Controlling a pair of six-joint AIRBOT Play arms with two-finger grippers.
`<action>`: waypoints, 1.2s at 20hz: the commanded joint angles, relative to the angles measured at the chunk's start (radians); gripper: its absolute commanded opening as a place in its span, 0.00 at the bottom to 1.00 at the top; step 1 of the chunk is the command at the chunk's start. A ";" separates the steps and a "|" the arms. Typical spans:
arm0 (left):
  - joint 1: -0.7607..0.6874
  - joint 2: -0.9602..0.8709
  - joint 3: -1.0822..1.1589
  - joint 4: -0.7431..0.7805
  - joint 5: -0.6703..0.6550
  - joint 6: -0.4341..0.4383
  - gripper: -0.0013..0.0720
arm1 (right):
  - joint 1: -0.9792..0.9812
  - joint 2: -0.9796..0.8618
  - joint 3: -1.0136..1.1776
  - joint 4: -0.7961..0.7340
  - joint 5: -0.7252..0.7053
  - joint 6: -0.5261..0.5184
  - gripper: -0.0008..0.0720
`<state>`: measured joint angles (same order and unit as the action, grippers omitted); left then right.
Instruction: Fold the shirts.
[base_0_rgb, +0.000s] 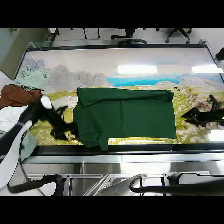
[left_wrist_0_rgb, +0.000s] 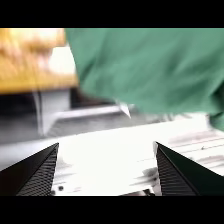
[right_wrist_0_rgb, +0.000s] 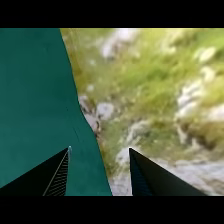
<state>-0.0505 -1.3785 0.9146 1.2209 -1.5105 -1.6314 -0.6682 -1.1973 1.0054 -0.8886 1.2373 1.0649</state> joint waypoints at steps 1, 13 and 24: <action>-0.001 0.156 -0.299 -0.151 0.241 0.020 0.91 | 0.013 0.010 -0.108 0.018 -0.027 -0.002 0.61; -0.001 0.018 -0.335 -0.506 0.543 0.275 0.04 | 0.119 0.004 -0.110 -0.035 0.022 0.050 0.61; 0.019 0.130 -0.149 -0.383 0.205 0.313 0.04 | 0.130 0.004 -0.129 -0.147 0.132 0.119 0.61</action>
<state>-0.0334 -1.2957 0.7429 0.8040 -1.2224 -1.3228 -0.5453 -1.1923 0.8894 -1.0554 1.3514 1.1793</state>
